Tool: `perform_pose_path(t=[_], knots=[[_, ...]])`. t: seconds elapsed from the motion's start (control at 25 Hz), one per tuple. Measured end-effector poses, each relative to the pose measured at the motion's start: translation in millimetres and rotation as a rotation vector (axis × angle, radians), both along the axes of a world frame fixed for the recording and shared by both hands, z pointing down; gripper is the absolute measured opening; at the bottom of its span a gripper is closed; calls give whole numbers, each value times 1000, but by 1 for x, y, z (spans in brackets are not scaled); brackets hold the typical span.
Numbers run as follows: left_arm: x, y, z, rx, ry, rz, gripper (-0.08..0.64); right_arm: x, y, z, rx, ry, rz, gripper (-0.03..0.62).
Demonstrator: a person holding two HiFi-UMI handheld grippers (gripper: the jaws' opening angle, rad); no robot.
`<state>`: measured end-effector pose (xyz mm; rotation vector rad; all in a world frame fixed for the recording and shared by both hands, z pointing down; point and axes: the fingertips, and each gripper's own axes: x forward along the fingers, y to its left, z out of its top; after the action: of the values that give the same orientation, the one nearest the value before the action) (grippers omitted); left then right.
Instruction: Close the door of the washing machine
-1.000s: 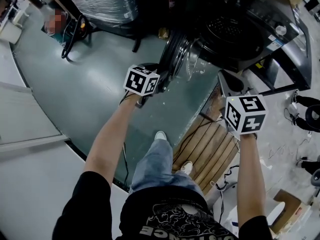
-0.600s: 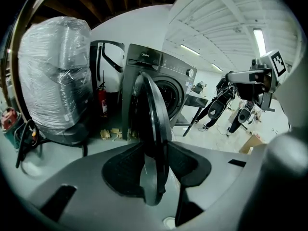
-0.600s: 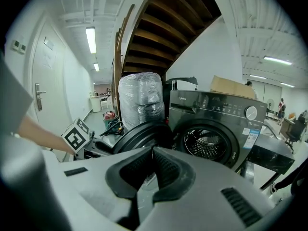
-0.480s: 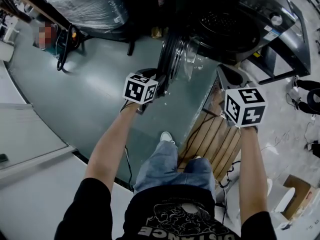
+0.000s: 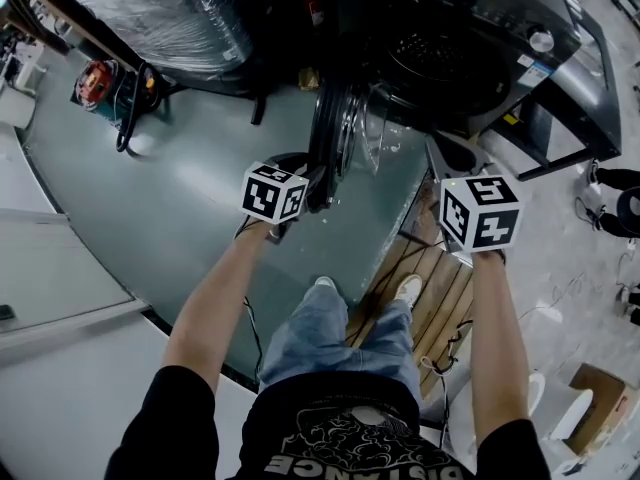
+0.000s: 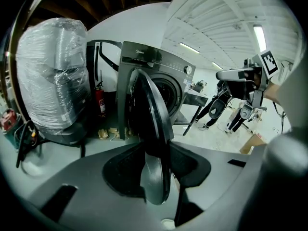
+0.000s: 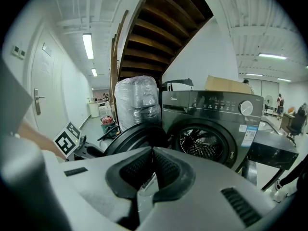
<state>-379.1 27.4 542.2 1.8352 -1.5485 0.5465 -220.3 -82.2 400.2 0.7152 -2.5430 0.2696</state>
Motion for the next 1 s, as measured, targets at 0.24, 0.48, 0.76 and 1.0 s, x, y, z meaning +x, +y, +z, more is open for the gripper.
perform_pose_path(t=[0.24, 0.48, 0.76, 1.0], knots=[[28, -12, 1, -19, 10, -64, 155, 27, -16, 8, -40, -30, -7, 23], [63, -31, 2, -26, 69, -129, 169, 56, -40, 8, -52, -49, -5, 23], [105, -62, 5, -40, 101, -178, 190, 96, -70, 11, -64, -60, 20, 23], [132, -85, 9, -53, 140, -245, 201, 125, -91, 13, -75, -69, 43, 23]])
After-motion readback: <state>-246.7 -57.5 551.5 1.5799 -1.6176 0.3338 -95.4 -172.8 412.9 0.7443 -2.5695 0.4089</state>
